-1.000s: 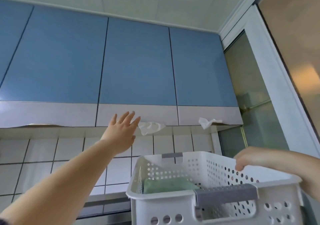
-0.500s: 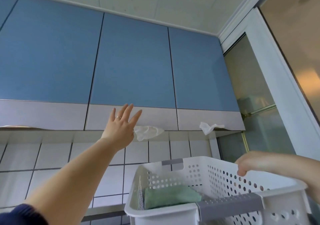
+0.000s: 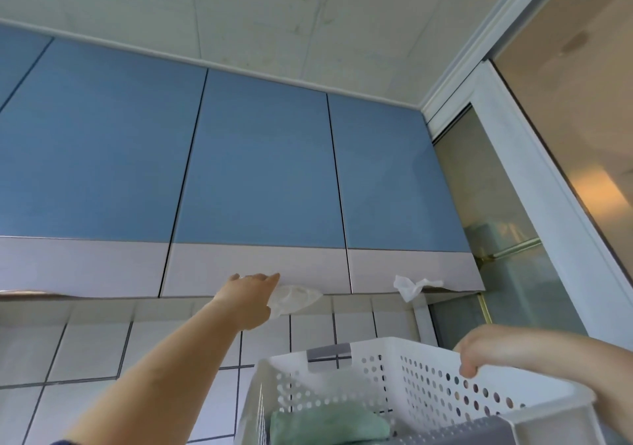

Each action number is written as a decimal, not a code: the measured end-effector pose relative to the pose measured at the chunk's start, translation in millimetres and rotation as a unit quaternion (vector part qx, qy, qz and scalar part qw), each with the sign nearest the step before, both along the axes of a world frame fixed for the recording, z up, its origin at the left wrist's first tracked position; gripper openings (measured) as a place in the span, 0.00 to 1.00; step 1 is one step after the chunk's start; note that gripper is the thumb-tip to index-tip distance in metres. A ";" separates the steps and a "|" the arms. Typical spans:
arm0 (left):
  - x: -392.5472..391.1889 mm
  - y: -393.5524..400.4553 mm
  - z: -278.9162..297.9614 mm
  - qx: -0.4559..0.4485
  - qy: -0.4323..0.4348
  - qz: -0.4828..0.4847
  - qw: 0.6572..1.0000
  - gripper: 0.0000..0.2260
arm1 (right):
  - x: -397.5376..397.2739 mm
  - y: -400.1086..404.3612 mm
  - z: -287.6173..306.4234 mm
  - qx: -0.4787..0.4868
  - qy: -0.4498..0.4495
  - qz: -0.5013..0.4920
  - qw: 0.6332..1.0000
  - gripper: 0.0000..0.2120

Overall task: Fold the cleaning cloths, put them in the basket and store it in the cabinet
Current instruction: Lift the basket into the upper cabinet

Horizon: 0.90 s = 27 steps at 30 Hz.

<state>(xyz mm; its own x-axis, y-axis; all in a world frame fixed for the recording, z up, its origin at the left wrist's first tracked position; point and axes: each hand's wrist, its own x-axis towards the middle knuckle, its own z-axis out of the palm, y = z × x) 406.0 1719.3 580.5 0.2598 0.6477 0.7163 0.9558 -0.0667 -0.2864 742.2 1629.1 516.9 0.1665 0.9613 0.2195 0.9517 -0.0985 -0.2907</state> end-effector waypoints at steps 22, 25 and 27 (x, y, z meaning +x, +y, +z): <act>29.4 0.9 -5.1 0.030 -0.031 0.040 0.998 0.25 | 49.3 -13.8 -1.7 0.029 0.048 -0.021 0.998 0.16; 26.4 -22.2 -4.6 0.040 -0.066 0.015 0.997 0.25 | 52.5 -25.9 -1.9 0.034 0.050 -0.001 0.998 0.12; 20.8 -38.5 -5.8 0.050 -0.084 0.004 0.995 0.23 | 54.9 -32.6 -1.8 0.040 0.074 0.025 0.996 0.10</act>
